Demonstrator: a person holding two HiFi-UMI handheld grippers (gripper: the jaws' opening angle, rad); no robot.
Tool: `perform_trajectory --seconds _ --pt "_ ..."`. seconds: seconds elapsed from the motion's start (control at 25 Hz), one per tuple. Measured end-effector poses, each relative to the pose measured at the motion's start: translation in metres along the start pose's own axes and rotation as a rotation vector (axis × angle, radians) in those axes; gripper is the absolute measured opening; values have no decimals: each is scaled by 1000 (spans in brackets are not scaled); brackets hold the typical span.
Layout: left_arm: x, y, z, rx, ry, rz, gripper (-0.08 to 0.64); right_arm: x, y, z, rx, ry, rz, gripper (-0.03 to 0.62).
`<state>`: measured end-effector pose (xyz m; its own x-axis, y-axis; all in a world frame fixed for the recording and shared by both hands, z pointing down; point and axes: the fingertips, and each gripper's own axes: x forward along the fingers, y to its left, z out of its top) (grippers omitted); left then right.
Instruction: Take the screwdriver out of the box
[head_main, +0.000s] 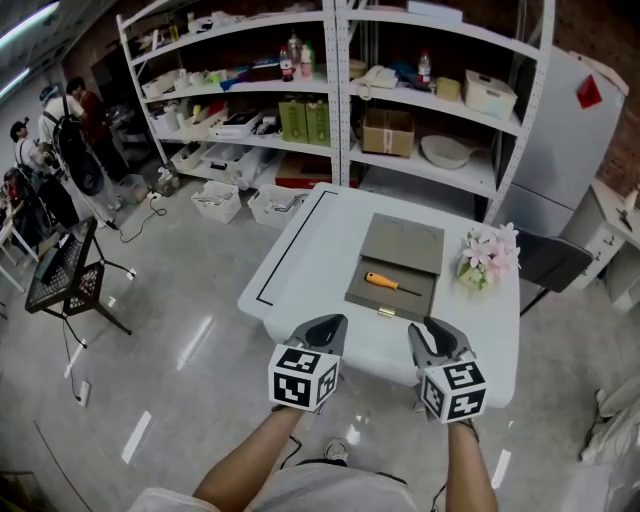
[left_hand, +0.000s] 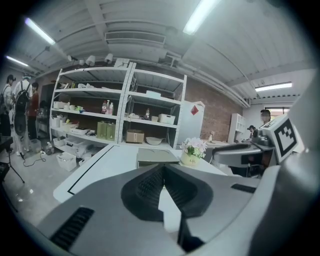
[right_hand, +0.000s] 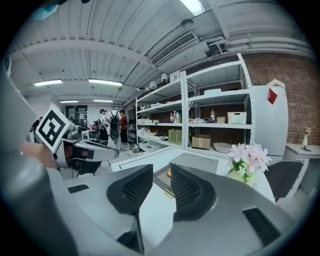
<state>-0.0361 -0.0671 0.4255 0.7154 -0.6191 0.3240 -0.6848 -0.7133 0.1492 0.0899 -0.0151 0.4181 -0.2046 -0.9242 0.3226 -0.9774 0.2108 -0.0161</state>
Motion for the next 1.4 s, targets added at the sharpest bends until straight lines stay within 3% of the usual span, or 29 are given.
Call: perform_trajectory --seconds 0.72,1.4 --pt "42 45 6 -5 24 -3 6 69 -20 3 -60 94 51 137" --pt "123 96 13 -66 61 101 6 186 -52 -30 -217 337 293 163"
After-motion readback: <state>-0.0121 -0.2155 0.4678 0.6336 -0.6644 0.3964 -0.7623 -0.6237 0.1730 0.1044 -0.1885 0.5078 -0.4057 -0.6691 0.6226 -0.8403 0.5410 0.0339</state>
